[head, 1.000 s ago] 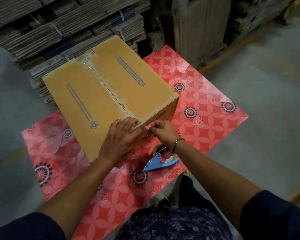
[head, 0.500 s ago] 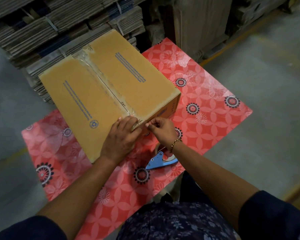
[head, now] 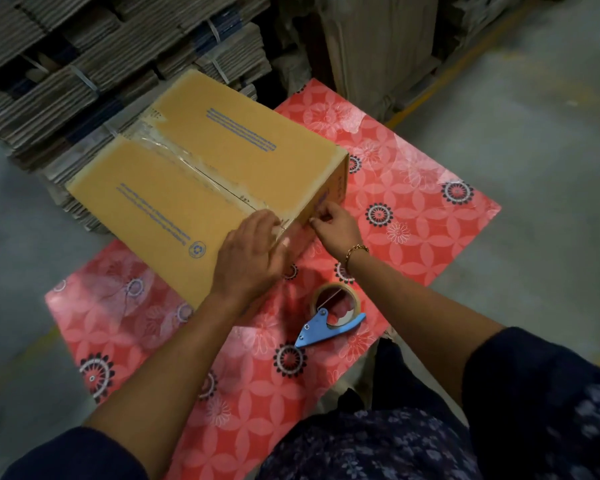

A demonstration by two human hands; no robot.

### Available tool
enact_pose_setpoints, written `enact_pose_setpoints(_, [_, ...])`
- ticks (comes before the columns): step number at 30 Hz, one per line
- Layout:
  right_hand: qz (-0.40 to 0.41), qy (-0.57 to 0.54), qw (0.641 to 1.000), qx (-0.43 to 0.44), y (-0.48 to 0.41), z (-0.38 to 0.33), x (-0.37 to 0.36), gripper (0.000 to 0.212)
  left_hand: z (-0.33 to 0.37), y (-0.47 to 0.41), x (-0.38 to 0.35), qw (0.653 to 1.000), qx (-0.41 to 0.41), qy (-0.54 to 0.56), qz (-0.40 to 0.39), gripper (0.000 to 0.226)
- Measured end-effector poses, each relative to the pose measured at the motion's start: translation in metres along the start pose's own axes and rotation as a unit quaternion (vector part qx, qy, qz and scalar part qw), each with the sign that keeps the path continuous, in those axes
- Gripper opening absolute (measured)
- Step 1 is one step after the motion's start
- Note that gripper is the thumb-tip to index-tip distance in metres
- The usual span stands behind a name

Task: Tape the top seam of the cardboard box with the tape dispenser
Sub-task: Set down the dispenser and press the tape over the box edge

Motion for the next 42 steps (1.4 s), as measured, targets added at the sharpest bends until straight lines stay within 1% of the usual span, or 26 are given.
enact_pose_setpoints(1, [0.005,-0.053,0.998,-0.025,-0.002,0.004,0.0,0.003,-0.006,-0.007,0.003,1.0,0.011,0.006,0.016,0.037])
enact_pose_setpoints(2, [0.011,-0.117,0.991,-0.059,-0.002,0.009,-0.002,0.012,-0.013,-0.013,0.003,1.0,0.019,-0.008,0.015,0.04])
enact_pose_setpoints(3, [0.013,-0.179,0.979,-0.093,0.001,0.013,-0.009,0.027,-0.019,-0.015,-0.001,0.999,0.025,-0.031,-0.004,0.045])
enact_pose_setpoints(5, [0.027,-0.264,0.952,-0.155,0.009,0.016,-0.028,0.055,-0.028,-0.016,-0.014,0.997,0.031,-0.044,-0.056,0.05])
enact_pose_setpoints(6, [0.038,-0.297,0.937,-0.179,0.012,0.013,-0.038,0.064,-0.031,-0.016,-0.018,0.996,0.035,-0.037,-0.07,0.051])
enact_pose_setpoints(8, [0.056,-0.339,0.913,-0.221,0.016,0.001,-0.055,0.069,-0.034,-0.017,-0.02,0.996,0.037,-0.034,-0.068,0.051])
enact_pose_setpoints(10, [0.075,-0.343,0.901,-0.253,0.017,-0.011,-0.066,0.069,-0.033,-0.018,-0.019,0.997,0.035,-0.036,-0.06,0.052])
enact_pose_setpoints(11, [0.099,-0.344,0.896,-0.263,0.017,-0.012,-0.07,0.068,-0.033,-0.018,-0.019,0.997,0.035,-0.037,-0.059,0.052])
enact_pose_setpoints(13, [0.15,-0.345,0.885,-0.273,0.017,-0.01,-0.074,0.066,-0.032,-0.019,-0.022,0.997,0.035,-0.043,-0.06,0.052])
enact_pose_setpoints(16, [0.182,-0.355,0.873,-0.281,0.012,-0.003,-0.082,0.068,-0.032,-0.019,-0.025,0.996,0.029,-0.055,-0.058,0.052])
enact_pose_setpoints(19, [0.244,-0.352,0.865,-0.261,0.01,0.003,-0.078,0.073,-0.033,-0.019,-0.027,0.996,0.026,-0.069,-0.057,0.051])
enact_pose_setpoints(22, [0.278,-0.329,0.874,-0.225,0.006,0.008,-0.074,0.078,-0.033,-0.019,-0.027,0.996,0.027,-0.066,-0.06,0.051])
enact_pose_setpoints(23, [0.285,-0.32,0.877,-0.218,0.005,0.008,-0.074,0.076,-0.034,-0.02,-0.027,0.996,0.029,-0.063,-0.06,0.051])
enact_pose_setpoints(25, [0.282,-0.299,0.884,-0.222,0.004,0.014,-0.078,0.066,-0.036,-0.02,-0.026,0.996,0.037,-0.055,-0.06,0.051])
enact_pose_setpoints(27, [0.263,-0.295,0.879,-0.265,0.0,0.029,-0.083,0.054,-0.034,-0.018,-0.025,0.996,0.038,-0.05,-0.057,0.051])
enact_pose_setpoints(28, [0.244,-0.312,0.865,-0.308,-0.001,0.036,-0.086,0.052,-0.033,-0.018,-0.025,0.997,0.037,-0.048,-0.056,0.051])
enact_pose_setpoints(30, [0.195,-0.385,0.817,-0.382,-0.001,0.038,-0.093,0.058,-0.033,-0.018,-0.024,0.997,0.036,-0.043,-0.053,0.051])
enact_pose_setpoints(31, [0.178,-0.421,0.796,-0.396,-0.001,0.032,-0.096,0.06,-0.033,-0.018,-0.024,0.997,0.036,-0.043,-0.052,0.051])
enact_pose_setpoints(32, [0.165,-0.436,0.791,-0.396,-0.002,0.024,-0.097,0.06,-0.033,-0.018,-0.024,0.997,0.036,-0.044,-0.051,0.051])
enact_pose_setpoints(35, [0.179,-0.403,0.811,-0.384,0.0,0.015,-0.094,0.058,-0.033,-0.018,-0.025,0.997,0.033,-0.045,-0.052,0.051])
enact_pose_setpoints(38, [0.194,-0.387,0.813,-0.391,-0.002,0.019,-0.095,0.056,-0.034,-0.019,-0.026,0.997,0.03,-0.049,-0.052,0.051])
enact_pose_setpoints(40, [0.207,-0.363,0.82,-0.392,-0.004,0.025,-0.093,0.052,-0.033,-0.018,-0.026,0.997,0.03,-0.05,-0.054,0.051])
enact_pose_setpoints(42, [0.227,-0.366,0.816,-0.385,-0.006,0.027,-0.091,0.047,-0.034,-0.019,-0.026,0.997,0.03,-0.05,-0.054,0.051])
Point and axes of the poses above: each hand's wrist, its own y-axis away from the middle knuckle, its own x-axis out of the back of the hand, z = x × y, the point moved 7 cm from there along -y, towards the middle knuckle, and after that the axes turned 9 degrees about y, right-handed, at the moved point
